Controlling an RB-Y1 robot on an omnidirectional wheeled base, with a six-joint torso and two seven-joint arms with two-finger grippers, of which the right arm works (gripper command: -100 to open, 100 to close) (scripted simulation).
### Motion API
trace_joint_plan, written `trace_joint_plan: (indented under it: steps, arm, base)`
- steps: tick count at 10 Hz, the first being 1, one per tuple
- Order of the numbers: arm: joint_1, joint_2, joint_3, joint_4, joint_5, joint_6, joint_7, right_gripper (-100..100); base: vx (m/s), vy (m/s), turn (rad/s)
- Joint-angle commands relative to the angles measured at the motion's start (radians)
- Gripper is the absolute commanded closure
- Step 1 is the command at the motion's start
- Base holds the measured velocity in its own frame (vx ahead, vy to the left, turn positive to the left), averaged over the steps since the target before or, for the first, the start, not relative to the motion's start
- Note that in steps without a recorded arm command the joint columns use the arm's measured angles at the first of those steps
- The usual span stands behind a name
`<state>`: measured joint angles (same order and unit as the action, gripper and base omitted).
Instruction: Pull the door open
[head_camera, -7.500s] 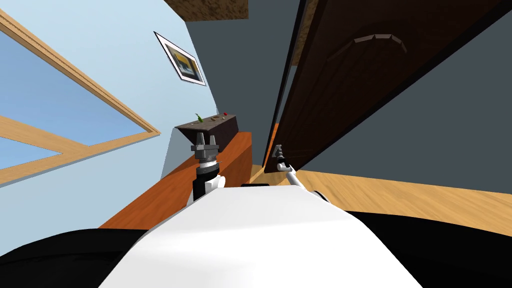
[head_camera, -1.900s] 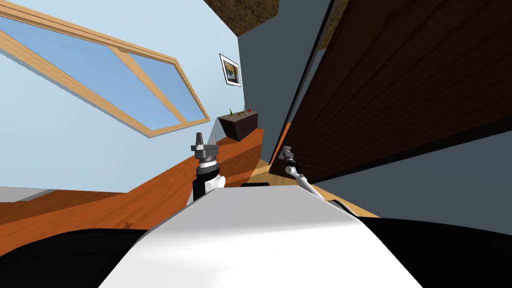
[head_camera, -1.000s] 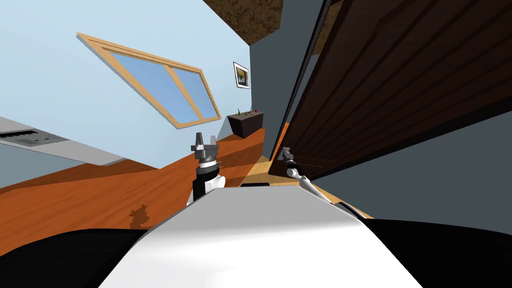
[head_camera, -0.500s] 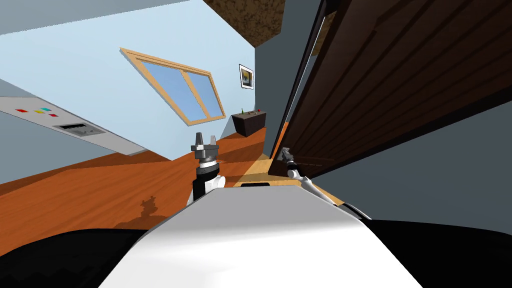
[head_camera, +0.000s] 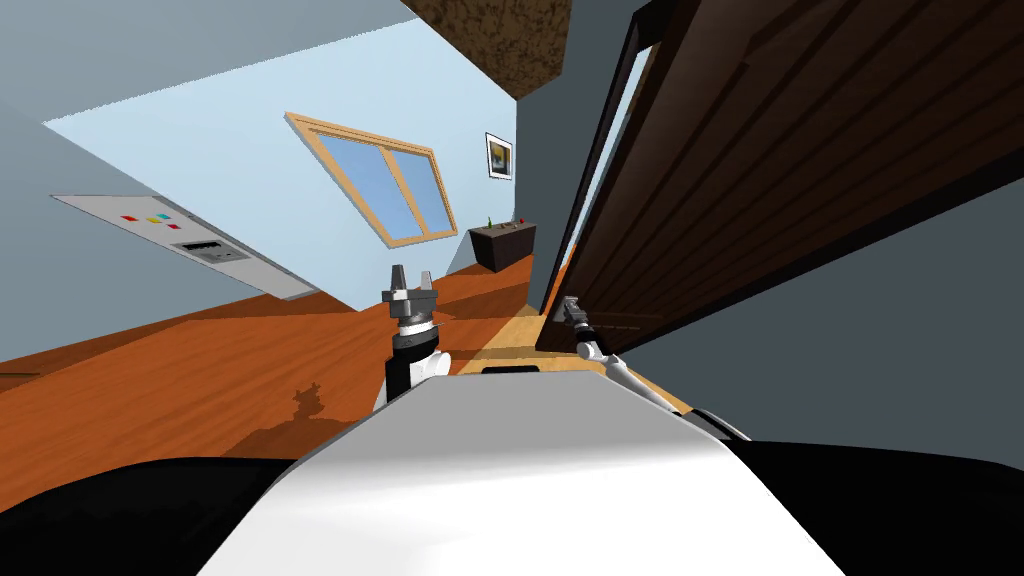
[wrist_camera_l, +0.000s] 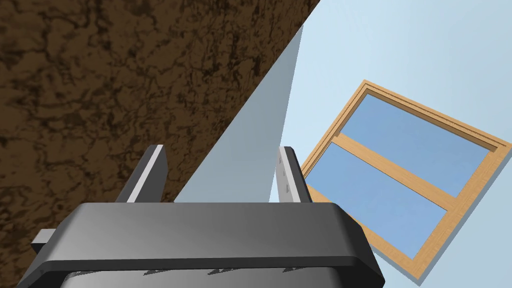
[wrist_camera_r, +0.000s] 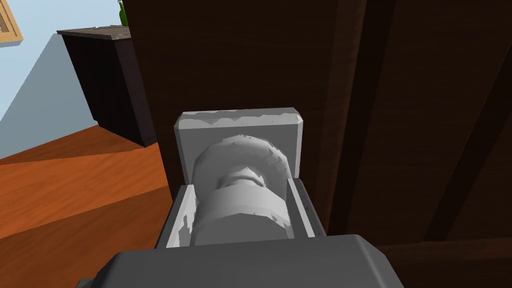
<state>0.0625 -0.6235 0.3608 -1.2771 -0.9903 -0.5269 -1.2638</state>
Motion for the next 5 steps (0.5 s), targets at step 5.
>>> trace_joint_plan:
  steps: [5]
  arm:
    - [0.026, -0.06, 0.057, -0.034, 0.01, -0.039, -0.054, 100]
  base:
    - [-0.195, -0.074, 0.114]
